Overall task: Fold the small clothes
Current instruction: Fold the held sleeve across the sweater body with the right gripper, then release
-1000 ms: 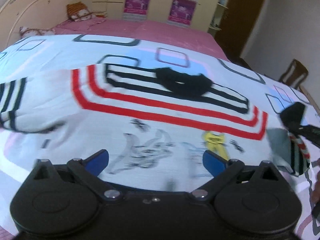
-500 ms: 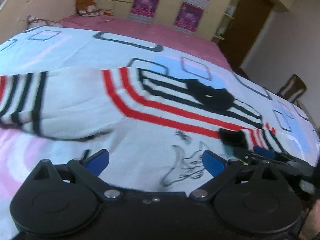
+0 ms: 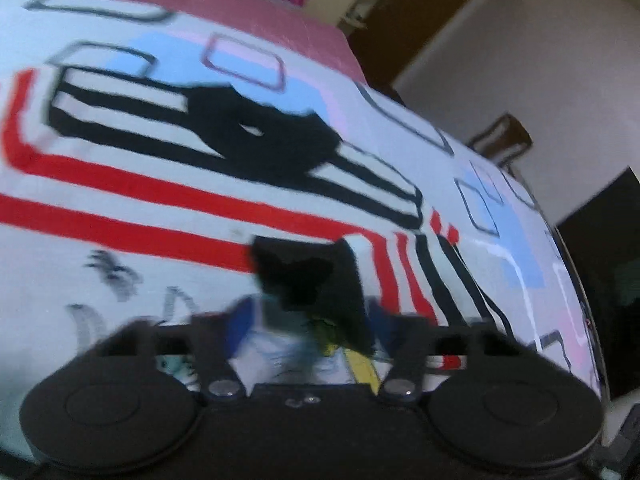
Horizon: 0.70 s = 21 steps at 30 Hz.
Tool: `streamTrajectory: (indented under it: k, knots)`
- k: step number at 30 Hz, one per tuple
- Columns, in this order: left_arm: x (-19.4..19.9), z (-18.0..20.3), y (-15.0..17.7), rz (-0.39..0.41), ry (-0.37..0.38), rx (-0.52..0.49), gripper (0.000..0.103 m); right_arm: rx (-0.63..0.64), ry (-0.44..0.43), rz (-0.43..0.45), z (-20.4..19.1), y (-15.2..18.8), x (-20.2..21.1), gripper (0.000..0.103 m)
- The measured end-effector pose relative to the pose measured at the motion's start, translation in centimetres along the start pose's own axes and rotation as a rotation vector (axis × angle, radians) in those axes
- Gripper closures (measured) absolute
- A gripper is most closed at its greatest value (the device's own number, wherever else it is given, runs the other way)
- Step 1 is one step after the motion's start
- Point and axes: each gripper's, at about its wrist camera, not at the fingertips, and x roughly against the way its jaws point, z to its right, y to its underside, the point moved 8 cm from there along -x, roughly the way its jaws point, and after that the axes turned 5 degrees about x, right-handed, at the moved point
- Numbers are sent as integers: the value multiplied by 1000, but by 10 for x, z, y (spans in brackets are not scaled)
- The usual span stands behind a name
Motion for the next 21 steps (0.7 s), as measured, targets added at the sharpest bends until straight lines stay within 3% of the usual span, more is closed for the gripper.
streamTrajectory:
  k: [3,7,8,11,15,21]
  knots:
    - [-12,5,-3,-10,-20,-50,97,-76,-6,15,15,-8,-4,53]
    - [19,17,-17,100,-2,-131,97,-39,5,25,10,-16,-15,53]
    - [30,16,-23,135,-7,-142,97,-19,25,25,9,-16,-18,64]
    - [60,-7,-38,216,-73,-164,97,15,59,32,9,-16,-24,72]
    - [64,-50,-39,187,-150,-143,97,36,54,35,8,-13,-26,79]
    - [48,-65,-26,161,-192,-161,97,64,58,27,5,-11,-28,81]
